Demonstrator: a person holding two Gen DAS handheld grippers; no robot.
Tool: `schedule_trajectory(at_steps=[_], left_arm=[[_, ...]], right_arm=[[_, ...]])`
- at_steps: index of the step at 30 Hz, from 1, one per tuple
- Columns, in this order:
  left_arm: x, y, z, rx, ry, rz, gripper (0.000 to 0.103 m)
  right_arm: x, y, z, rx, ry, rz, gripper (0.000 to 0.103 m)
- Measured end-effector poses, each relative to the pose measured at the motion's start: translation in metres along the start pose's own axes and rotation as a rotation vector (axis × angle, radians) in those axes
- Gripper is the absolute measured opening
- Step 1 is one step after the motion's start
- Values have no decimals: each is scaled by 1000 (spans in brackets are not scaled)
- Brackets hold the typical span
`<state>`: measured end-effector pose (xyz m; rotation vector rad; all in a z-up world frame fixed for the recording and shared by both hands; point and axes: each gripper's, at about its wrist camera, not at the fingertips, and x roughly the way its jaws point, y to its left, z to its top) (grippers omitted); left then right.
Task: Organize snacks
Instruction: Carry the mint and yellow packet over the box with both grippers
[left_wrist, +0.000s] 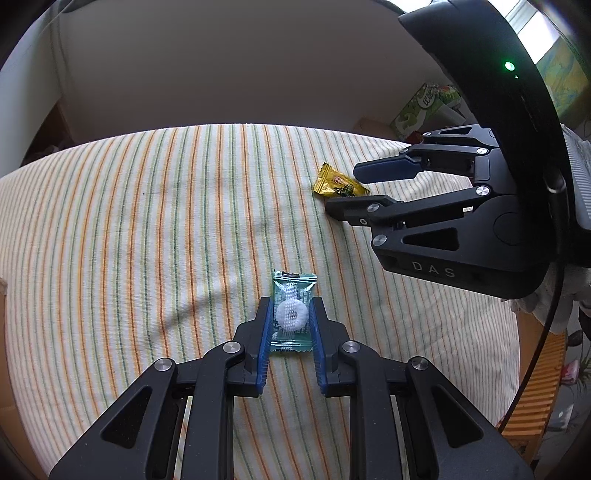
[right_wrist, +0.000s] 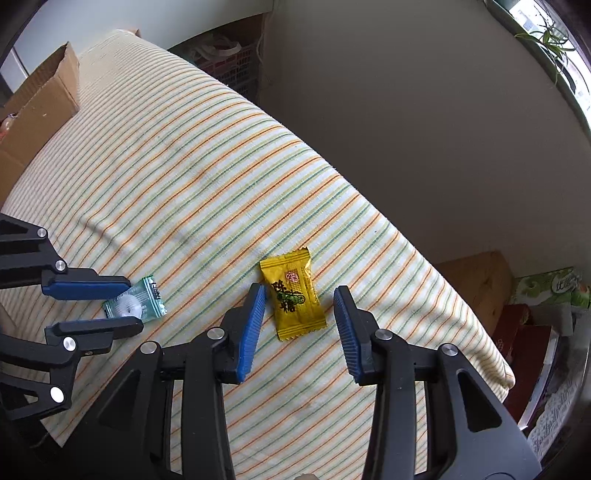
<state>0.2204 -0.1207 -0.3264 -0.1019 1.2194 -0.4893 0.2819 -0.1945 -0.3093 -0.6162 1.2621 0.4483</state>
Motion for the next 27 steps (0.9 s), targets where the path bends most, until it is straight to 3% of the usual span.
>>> schedule_trajectory(at_steps=[3, 6, 10, 16, 27], left_arm=[[0, 2, -1, -1, -2, -4, 18], [-2, 3, -1, -5, 0, -5, 18], [-7, 8, 0, -13, 0, -1, 18], [-18, 18, -2, -28, -1, 12, 18], [-44, 35, -12, -30, 1, 62, 18]], right_arm=[[0, 2, 3, -10, 10, 7, 40], [-1, 9, 6, 0, 20, 35, 26], [-7, 11, 8, 16, 12, 29, 26], [-19, 3, -5, 110, -13, 101, 26], [-48, 32, -14, 143, -46, 132, 26]])
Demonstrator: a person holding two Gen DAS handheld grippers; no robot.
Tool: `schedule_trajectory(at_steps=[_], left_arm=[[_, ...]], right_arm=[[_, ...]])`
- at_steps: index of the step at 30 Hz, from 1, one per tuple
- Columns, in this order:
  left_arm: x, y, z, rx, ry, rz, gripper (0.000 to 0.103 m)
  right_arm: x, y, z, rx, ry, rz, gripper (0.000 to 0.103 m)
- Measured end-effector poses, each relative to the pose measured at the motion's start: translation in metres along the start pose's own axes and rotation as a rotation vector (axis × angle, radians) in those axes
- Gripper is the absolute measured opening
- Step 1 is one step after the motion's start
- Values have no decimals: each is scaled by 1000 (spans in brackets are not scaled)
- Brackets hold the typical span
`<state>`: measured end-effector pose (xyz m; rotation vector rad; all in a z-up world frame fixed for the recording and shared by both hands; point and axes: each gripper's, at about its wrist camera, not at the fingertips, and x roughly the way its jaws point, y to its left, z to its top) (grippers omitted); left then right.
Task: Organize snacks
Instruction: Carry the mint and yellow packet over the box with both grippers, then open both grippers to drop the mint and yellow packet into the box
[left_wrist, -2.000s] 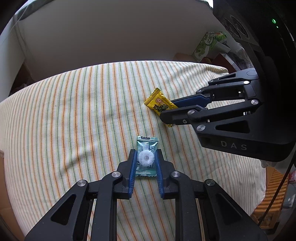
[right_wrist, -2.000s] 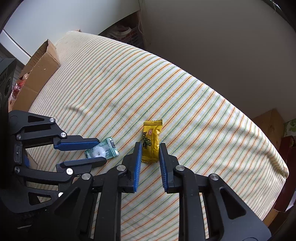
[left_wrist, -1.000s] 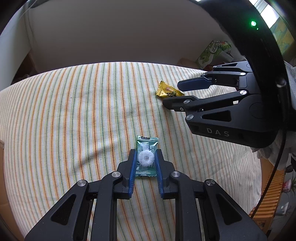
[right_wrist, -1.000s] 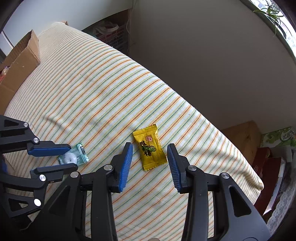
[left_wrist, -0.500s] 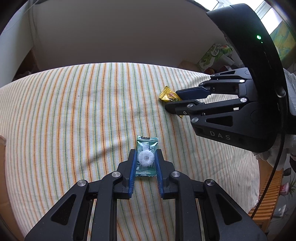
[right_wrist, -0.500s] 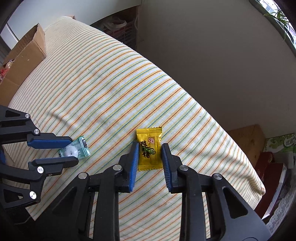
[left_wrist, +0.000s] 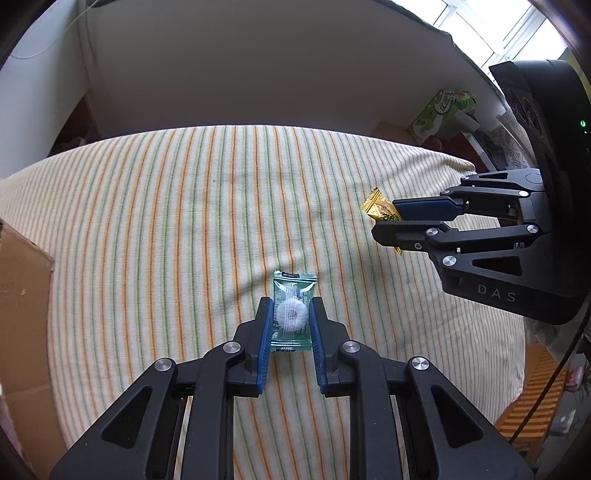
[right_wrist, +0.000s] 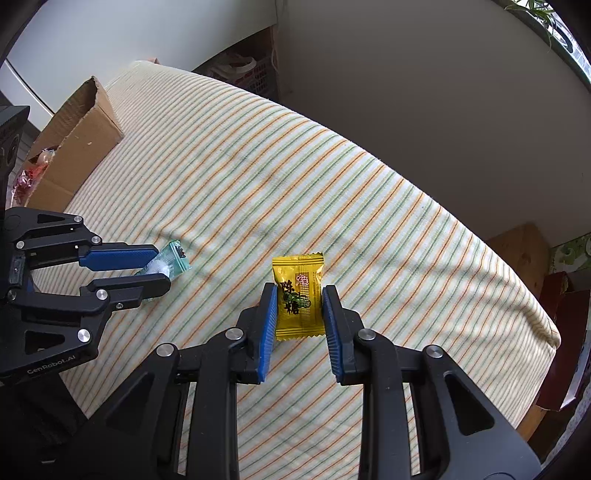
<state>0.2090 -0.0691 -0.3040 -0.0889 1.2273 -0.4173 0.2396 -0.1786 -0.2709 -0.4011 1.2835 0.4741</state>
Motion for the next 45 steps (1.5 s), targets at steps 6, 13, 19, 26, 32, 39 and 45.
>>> schedule_trajectory(at_steps=[6, 13, 19, 26, 32, 39, 45], left_arm=[[-32, 24, -7, -23, -44, 13, 18], [-71, 58, -17, -62, -94, 48, 18], [-100, 91, -29, -120, -127, 90, 18], [-141, 138, -49, -207, -171, 164, 18], [-162, 164, -61, -270, -190, 207, 18], [-167, 173, -62, -336, -203, 236, 19], [-177, 181, -69, -350, -208, 238, 33]], right_arm=[[-22, 31, 18, -23, -42, 21, 26], [-32, 79, 41, -82, -65, 39, 26], [-35, 124, 70, -130, -97, 74, 26], [-41, 180, 104, -190, -130, 126, 26], [-40, 212, 125, -218, -133, 151, 26], [-40, 235, 138, -239, -134, 188, 26], [-49, 243, 136, -268, -165, 160, 57]])
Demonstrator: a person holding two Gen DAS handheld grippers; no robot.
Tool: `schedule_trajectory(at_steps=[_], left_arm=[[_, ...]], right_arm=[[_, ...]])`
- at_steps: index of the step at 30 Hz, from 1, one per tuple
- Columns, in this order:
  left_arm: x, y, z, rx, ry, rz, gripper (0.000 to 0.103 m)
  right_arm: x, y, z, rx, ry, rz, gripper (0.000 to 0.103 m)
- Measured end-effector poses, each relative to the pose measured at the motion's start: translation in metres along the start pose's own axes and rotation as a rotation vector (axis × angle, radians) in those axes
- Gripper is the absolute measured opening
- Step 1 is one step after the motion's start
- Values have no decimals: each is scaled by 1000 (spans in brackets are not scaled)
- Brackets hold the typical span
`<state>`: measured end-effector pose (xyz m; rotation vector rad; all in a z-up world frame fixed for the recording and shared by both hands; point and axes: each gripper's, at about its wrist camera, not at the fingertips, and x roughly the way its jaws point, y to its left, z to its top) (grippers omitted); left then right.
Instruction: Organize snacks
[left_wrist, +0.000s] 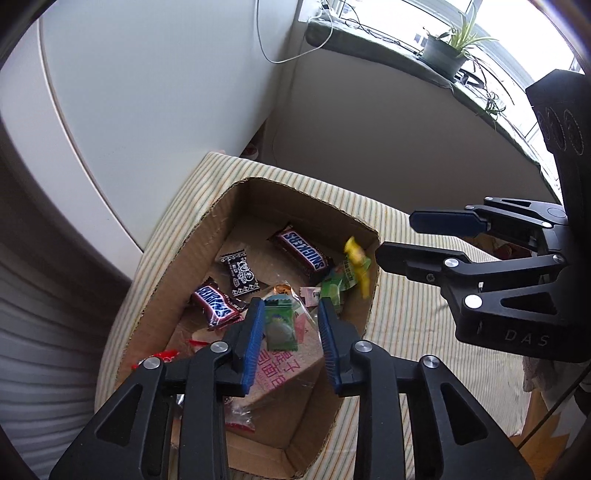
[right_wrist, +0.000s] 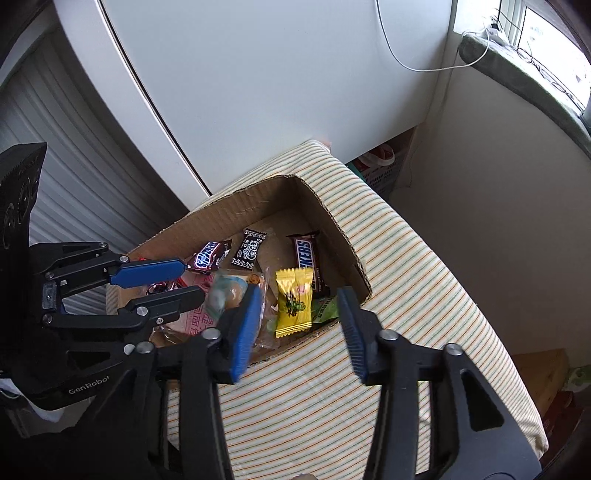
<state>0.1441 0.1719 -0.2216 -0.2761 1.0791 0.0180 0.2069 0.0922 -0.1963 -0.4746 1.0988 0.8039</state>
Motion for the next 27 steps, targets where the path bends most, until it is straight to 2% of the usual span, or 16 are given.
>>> schedule_trajectory(at_steps=[8, 11, 19, 27], left_arm=[[-14, 6, -6, -26, -20, 8, 34], [-19, 8, -8, -33, -27, 11, 46], [-29, 12, -14, -44, -40, 20, 47], [-60, 3, -26, -57, -89, 57, 56]], right_arm=[[-18, 4, -6, 5, -14, -9, 58], [-26, 4, -12, 17, -22, -14, 58], [-43, 5, -32, 74, -30, -19, 58], [-79, 11, -53, 110, -67, -51, 58]])
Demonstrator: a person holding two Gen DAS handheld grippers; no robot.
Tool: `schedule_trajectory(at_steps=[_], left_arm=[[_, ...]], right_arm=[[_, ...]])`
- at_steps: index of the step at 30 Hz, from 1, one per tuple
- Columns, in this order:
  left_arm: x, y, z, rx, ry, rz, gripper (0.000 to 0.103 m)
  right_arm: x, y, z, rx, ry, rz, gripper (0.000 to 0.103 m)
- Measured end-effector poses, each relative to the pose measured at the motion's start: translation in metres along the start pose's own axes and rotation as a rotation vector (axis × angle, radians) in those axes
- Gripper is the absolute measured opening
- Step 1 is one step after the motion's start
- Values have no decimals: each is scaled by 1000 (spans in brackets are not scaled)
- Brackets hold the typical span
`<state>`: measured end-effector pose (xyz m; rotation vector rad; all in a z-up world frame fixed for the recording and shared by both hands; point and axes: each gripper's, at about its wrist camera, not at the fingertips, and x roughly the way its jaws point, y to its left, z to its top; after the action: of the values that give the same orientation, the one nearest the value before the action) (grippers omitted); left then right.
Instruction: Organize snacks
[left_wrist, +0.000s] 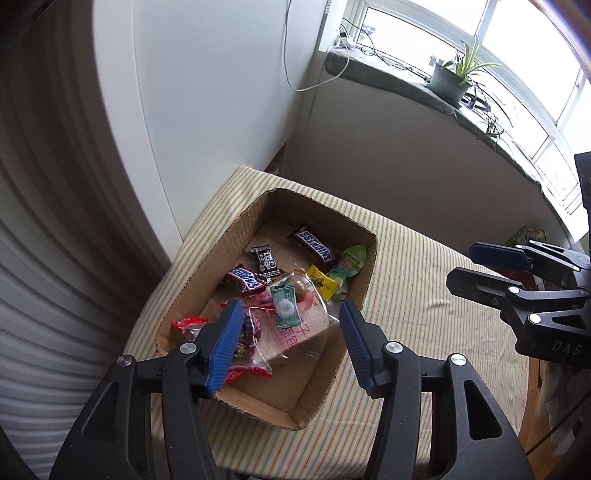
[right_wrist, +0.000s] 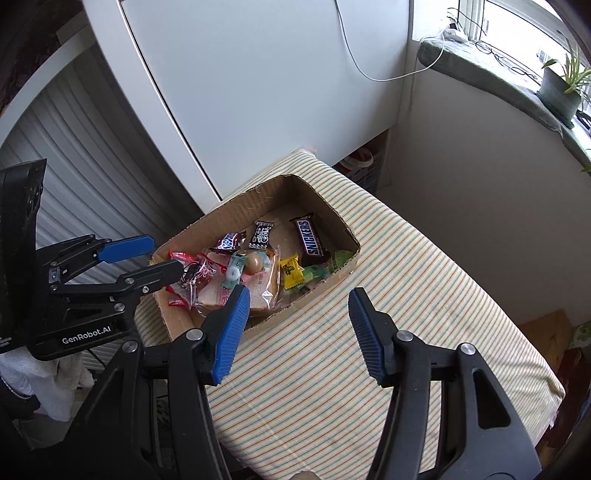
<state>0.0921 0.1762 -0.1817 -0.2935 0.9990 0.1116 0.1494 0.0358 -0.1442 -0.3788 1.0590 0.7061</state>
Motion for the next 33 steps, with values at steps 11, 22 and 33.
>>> schedule_trajectory(at_steps=[11, 22, 33], left_arm=[[-52, -17, -11, -10, -78, 64, 65], [-58, -20, -14, -36, -60, 78, 65], [-59, -19, -16, -49, -48, 75, 65]], right_arm=[[-42, 10, -15, 60, -57, -119, 66], [-58, 7, -20, 69, -75, -138, 66], [-57, 12, -22, 46, -71, -135, 66]])
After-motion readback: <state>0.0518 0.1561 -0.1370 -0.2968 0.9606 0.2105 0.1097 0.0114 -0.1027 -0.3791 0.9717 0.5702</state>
